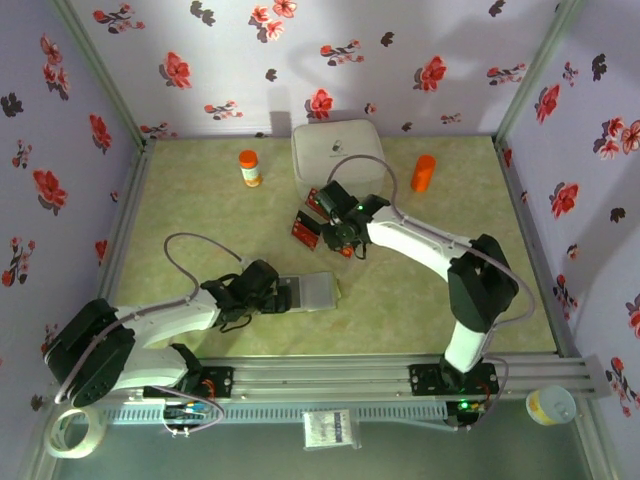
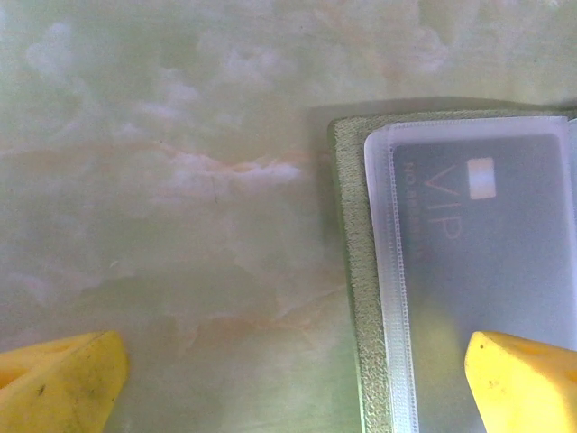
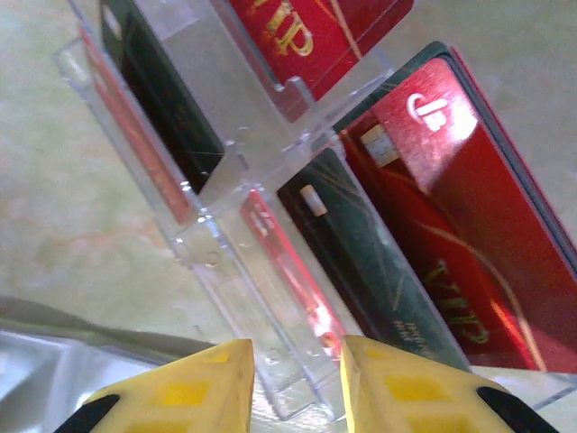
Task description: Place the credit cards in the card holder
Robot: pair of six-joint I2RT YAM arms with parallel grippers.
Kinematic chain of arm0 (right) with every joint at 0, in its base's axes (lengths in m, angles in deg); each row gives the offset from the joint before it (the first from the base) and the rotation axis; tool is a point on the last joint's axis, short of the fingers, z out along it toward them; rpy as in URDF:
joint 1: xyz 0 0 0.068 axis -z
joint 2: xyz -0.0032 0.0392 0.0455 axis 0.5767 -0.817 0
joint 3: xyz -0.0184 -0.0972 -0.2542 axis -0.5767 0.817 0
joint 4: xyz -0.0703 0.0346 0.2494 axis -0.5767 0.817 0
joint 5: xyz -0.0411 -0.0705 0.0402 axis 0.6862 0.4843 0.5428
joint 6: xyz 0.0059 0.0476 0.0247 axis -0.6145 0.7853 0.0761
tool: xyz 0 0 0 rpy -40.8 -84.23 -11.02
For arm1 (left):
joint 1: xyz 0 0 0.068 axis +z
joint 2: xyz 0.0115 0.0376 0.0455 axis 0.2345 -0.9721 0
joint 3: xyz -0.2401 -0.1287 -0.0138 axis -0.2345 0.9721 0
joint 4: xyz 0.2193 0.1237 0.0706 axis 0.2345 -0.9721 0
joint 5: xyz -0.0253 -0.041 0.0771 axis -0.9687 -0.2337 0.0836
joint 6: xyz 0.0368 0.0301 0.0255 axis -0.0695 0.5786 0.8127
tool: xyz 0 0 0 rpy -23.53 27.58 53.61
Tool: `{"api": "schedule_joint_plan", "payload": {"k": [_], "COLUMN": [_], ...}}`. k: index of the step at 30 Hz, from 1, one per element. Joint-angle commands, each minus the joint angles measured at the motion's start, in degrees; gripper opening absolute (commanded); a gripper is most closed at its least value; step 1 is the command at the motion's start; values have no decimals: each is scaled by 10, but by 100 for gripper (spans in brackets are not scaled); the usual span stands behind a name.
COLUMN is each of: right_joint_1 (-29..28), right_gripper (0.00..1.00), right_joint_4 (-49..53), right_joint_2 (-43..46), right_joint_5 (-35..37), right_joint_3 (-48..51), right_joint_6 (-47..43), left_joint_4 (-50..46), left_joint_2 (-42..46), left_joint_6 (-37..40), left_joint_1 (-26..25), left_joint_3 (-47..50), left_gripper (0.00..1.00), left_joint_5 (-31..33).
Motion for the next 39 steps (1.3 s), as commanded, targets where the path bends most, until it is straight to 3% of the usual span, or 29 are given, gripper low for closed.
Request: {"api": "schedule_joint_plan", "payload": {"k": [1, 13, 19, 29, 35, 39], "right_joint_1": [2, 2, 3, 4, 4, 4], "right_gripper": [32, 29, 21, 11, 0, 0], "right_joint_4": [46, 55, 55, 59, 58, 65], "right_joint_2": [-24, -85, -93, -59, -31, -5], "right_joint_5": [50, 59, 51, 48, 33, 7], "right_joint_3": [-31, -68, -69, -67, -70, -78], "right_joint_6": [-39, -59, -64, -99, -122, -123], "left_joint_4": [-54, -47, -44, -44, -42, -44], "left_joint_2": [-18, -16, -15, -14, -12, -12], "left_joint_6": [-9, -10, -12, -11, -12, -12], "left_joint_1": [-1, -1, 0, -2, -1, -1], "left_joint_3": [15, 18, 19, 21, 24, 24], "left_gripper": [98, 98, 98, 98, 98, 98], "left_joint_5": [5, 5, 5, 5, 5, 6]}}
